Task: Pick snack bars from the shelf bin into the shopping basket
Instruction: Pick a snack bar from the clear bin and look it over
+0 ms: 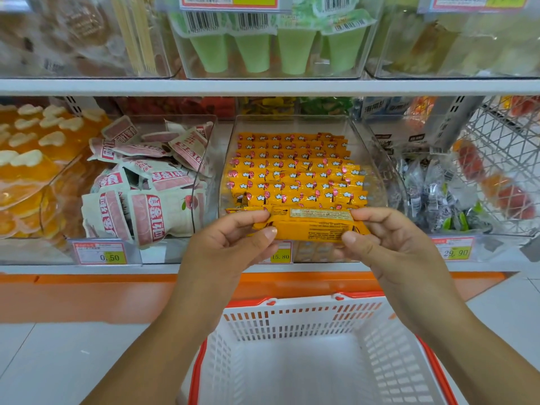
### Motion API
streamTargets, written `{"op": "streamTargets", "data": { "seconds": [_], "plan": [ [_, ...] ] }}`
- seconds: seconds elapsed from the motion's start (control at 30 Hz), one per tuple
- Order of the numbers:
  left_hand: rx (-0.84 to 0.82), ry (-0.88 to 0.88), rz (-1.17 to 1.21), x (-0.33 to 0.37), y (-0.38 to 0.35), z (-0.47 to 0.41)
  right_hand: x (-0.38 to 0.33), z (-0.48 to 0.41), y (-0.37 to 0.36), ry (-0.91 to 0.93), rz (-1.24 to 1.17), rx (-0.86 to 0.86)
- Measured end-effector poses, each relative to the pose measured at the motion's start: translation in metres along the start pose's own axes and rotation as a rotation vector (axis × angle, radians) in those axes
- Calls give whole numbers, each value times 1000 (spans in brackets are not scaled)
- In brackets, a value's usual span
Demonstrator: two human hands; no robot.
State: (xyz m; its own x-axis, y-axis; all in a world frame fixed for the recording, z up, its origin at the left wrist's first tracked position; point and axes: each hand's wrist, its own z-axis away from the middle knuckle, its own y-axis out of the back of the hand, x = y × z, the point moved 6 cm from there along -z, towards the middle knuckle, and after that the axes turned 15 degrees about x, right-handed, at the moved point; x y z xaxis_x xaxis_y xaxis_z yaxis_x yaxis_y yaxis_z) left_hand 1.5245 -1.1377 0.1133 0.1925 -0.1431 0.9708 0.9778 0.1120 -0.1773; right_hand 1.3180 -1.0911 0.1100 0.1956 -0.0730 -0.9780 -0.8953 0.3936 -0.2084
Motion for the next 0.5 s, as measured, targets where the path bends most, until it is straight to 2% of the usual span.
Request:
{"op": "streamTargets", "data": {
  "seconds": [0.23, 0.5],
  "plan": [
    [-40, 56, 8, -3, 3, -4, 0, -2, -4, -97, -154, 7],
    [-130, 69, -84, -1, 5, -3, -1, -4, -6, -136, -150, -20]
  ]
}}
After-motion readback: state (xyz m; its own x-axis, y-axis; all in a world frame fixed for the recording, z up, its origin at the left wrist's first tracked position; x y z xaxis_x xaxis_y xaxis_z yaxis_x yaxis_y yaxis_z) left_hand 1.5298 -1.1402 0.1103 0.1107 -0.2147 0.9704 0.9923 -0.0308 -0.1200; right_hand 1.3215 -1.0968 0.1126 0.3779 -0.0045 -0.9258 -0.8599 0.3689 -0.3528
